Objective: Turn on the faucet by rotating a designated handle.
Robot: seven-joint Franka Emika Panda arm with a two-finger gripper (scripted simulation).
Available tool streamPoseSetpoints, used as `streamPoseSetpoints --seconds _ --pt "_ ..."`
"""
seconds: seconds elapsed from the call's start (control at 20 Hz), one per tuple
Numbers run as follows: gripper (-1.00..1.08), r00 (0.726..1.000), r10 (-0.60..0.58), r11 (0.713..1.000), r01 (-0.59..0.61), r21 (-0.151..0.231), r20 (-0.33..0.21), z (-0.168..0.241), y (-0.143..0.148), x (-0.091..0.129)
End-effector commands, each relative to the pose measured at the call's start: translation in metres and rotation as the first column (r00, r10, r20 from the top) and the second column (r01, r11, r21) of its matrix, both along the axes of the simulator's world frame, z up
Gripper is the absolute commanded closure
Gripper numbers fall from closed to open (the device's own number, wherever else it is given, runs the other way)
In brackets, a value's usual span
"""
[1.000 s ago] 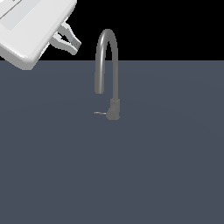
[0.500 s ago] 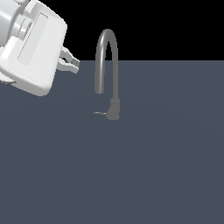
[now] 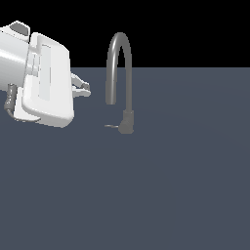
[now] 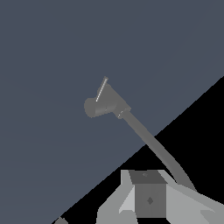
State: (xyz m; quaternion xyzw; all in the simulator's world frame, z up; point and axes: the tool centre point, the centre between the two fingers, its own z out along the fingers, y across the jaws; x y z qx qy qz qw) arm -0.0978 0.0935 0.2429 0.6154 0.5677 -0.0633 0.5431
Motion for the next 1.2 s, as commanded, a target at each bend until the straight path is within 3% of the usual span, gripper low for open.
streamPoseSetpoints --seconds 0.0,0.55,1.15 --pt "1.08 0.999 0.043 0.998 -0.043 -0.039 -0.003 -0.009 0.001 0.003" --pt "1.08 0.975 0.218 0.954 -0.221 -0.205 -0.035 -0.049 0.0 0.015" --pt "1.08 0.915 0.39 0.838 -0.399 -0.373 -0.103 -0.092 -0.008 0.029"
